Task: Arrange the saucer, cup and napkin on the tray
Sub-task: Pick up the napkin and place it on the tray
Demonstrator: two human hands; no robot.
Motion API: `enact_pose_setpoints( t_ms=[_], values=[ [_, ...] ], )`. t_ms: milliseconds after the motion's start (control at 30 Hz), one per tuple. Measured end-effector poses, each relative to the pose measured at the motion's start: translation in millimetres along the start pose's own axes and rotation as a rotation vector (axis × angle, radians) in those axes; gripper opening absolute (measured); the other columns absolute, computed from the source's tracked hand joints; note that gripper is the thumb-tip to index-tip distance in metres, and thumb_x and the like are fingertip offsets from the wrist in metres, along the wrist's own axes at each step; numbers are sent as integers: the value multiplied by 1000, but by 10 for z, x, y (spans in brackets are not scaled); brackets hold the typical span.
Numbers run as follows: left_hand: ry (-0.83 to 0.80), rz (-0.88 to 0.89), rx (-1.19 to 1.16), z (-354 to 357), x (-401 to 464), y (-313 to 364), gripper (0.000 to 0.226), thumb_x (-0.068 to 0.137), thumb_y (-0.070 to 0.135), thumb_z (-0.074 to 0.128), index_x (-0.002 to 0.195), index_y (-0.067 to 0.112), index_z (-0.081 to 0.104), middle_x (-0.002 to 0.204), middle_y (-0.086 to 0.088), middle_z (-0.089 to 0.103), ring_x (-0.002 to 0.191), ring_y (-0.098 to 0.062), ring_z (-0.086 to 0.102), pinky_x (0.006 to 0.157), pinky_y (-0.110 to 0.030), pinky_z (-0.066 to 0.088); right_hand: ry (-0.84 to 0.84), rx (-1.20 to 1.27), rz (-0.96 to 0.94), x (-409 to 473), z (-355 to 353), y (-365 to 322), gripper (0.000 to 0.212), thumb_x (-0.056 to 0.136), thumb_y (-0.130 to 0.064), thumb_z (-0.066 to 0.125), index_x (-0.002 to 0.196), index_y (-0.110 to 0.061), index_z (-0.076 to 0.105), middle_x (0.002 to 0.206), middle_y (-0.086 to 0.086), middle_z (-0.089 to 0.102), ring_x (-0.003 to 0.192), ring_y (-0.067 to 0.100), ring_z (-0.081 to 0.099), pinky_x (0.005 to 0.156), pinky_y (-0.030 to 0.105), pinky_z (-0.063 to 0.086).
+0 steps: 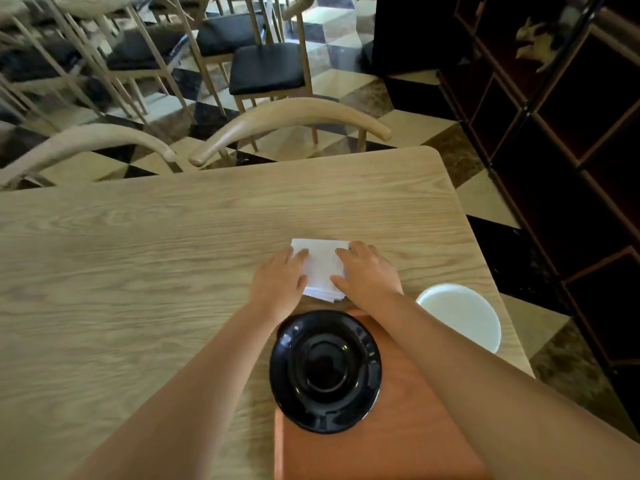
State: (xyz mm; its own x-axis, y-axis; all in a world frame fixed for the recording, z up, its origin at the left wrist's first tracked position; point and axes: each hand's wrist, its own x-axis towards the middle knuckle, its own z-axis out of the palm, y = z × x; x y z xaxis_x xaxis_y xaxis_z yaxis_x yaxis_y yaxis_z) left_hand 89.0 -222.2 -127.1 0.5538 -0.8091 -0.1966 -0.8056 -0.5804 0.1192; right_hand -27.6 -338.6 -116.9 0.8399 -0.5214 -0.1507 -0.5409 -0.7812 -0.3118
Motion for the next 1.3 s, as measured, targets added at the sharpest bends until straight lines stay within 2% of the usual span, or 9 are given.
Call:
enact_pose_setpoints(
  t_ms=[100,267,400,533,733,867,1000,1167,1300],
  values=[
    [-14,-52,-119,110,-33,-19,49,94,20,45,141,14,33,152,-15,26,127,-34,39,100,-39,34,-33,-6,16,2,74,-17,44,89,-32,55,127,-13,47,139,11,34,120,27,37,89,39,43],
    [131,-75,-481,97,-65,88,31,83,-2,53,113,0,57,119,-23,54,108,-40,51,90,-42,42,-24,46,28,-22,188,-50,31,91,-21,52,119,-8,52,150,11,23,123,29,33,92,35,41],
    [95,-444,-869,-57,7,78,35,85,1,50,119,3,54,114,-12,61,108,-29,56,88,-35,42,44,233,95,-5,259,-82,26,85,-2,49,108,-4,62,148,3,33,117,30,40,89,30,40],
    [-48,-617,-1113,-170,16,-63,31,70,0,46,89,11,69,87,-10,64,85,-25,59,77,-35,48,92,437,217,12,253,-85,42,84,6,44,123,-3,58,148,-3,37,128,23,38,96,18,31],
    [-27,-589,-1337,-337,-137,-43,36,81,-9,48,97,17,66,94,-4,65,91,-18,59,68,-21,48,105,697,342,-31,187,-98,39,85,4,48,118,-11,64,141,-9,48,111,15,57,72,5,34],
    [7,-508,-1489,-552,-336,-46,36,84,-6,54,113,15,63,103,-3,66,94,-16,61,72,-25,48,169,854,347,-197,23,-161,35,84,-1,54,113,-15,66,135,-11,53,100,4,58,71,1,37],
    [39,-424,-1628,-711,-710,25,34,85,-8,54,106,16,64,97,0,67,88,-12,63,76,-27,53,268,890,279,-586,-225,-239,31,85,-5,57,112,-17,67,131,-18,53,83,-10,54,70,-4,38],
    [-32,-297,-1748,-675,-1327,255,41,75,-6,61,112,12,66,103,-8,70,94,-16,65,81,-28,56,370,935,213,-1368,-400,-158,31,86,-3,60,112,-18,67,125,-22,50,104,-17,51,89,3,39],
    [-108,-273,-1719,-483,-1724,656,42,74,-4,58,97,28,73,102,4,74,99,-13,66,87,-28,53,453,829,188,-2004,-400,71,31,83,0,63,110,-14,68,123,-23,53,111,-4,56,85,0,40]
  ],
)
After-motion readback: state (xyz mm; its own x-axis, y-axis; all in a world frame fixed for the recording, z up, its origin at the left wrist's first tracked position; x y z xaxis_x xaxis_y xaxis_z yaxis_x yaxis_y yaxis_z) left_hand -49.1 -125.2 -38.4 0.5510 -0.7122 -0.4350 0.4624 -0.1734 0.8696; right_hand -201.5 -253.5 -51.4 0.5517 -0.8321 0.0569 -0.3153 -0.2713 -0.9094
